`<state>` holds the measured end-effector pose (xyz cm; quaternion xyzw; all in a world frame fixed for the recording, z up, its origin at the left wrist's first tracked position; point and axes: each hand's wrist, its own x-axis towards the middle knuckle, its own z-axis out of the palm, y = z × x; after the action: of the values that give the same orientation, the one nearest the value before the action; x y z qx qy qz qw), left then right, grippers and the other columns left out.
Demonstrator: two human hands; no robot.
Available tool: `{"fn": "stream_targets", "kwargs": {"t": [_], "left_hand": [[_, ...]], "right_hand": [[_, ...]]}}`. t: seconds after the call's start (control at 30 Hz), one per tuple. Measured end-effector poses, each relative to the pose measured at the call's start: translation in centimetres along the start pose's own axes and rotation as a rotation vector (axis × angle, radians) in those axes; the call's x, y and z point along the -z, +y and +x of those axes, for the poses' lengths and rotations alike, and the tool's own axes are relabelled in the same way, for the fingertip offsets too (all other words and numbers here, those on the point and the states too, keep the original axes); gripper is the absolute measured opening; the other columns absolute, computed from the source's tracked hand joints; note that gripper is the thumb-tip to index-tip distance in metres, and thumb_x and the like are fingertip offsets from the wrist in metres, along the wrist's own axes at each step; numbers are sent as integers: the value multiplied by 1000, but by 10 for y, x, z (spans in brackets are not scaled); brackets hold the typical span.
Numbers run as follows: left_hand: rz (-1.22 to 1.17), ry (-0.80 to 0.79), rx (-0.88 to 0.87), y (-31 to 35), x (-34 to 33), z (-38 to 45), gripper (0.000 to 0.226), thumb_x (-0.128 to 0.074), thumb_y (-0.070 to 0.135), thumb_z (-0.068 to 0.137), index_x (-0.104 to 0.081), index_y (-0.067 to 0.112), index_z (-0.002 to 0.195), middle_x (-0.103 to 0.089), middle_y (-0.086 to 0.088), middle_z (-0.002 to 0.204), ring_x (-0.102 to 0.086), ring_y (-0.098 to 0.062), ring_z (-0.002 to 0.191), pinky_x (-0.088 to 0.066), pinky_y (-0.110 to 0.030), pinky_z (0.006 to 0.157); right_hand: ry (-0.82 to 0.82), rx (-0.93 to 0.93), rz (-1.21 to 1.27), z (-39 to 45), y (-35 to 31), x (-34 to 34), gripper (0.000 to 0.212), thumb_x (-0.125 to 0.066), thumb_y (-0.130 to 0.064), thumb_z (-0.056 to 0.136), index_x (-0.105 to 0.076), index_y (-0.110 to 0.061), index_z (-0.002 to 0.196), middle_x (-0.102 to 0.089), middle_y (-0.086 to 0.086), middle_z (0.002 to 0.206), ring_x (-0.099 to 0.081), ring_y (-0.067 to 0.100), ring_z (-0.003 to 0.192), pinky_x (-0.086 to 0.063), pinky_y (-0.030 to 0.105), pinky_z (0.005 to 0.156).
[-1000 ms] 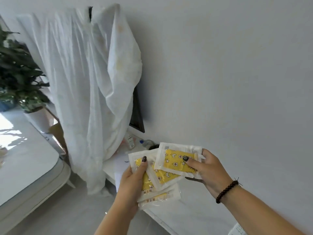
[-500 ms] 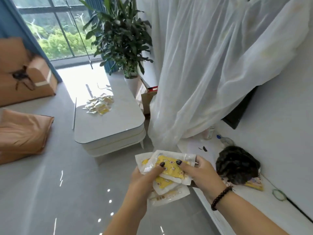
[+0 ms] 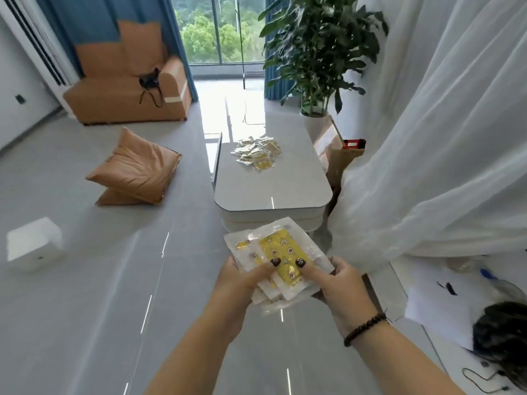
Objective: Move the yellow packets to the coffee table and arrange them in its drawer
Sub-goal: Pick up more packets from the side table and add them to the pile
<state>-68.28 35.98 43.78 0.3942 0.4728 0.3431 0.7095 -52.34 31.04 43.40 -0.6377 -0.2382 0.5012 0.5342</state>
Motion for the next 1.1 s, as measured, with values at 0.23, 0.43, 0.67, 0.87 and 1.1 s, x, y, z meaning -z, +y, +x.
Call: {"fn": "stream_targets", "kwargs": {"t": [0.23,0.43,0.67,0.87,1.1], "left_hand": [[-52,94,-23,11,35,45,45,-68,-9,78,-59,14,114,-75,-9,100,-73,-29,90,-57,-35,67],[-101,108,-23,35,29,112,50,-73,-5,72,-58,13,116,-75,-10,103,-72,-29,94,-60,-36,72],[-89,190,-10,69,12,198,46,-70,-7,79,-59,16,118,-74,-9,104,-72,-29,96,-57,-46,85],[-169,309,-26,98,23,248,39,-64,-4,83,-60,13,118,-74,-10,103,-72,-30,95,-57,-46,85],[-232,383,-25,122,78,305,32,-59,0,88,-62,17,116,-75,-8,102,-72,-27,92,-57,-36,73]], "right_hand": [[-103,-130,104,60,-14,-41,11,-69,-6,83,-62,-2,90,-72,9,77,-69,19,66,-58,36,66],[-117,-206,137,137,-38,-50,8,-65,-10,86,-62,-3,85,-68,12,77,-65,22,66,-56,38,67],[-192,-315,101,235,-77,-56,23,-61,-8,87,-63,7,104,-70,24,98,-65,31,80,-54,37,67],[-300,-280,-10,297,-106,-89,22,-63,-7,87,-62,6,104,-71,16,84,-66,25,72,-55,35,64],[-357,-141,-171,357,-114,-157,36,-69,-2,81,-51,-18,109,-74,13,90,-69,24,74,-56,36,66]]}}
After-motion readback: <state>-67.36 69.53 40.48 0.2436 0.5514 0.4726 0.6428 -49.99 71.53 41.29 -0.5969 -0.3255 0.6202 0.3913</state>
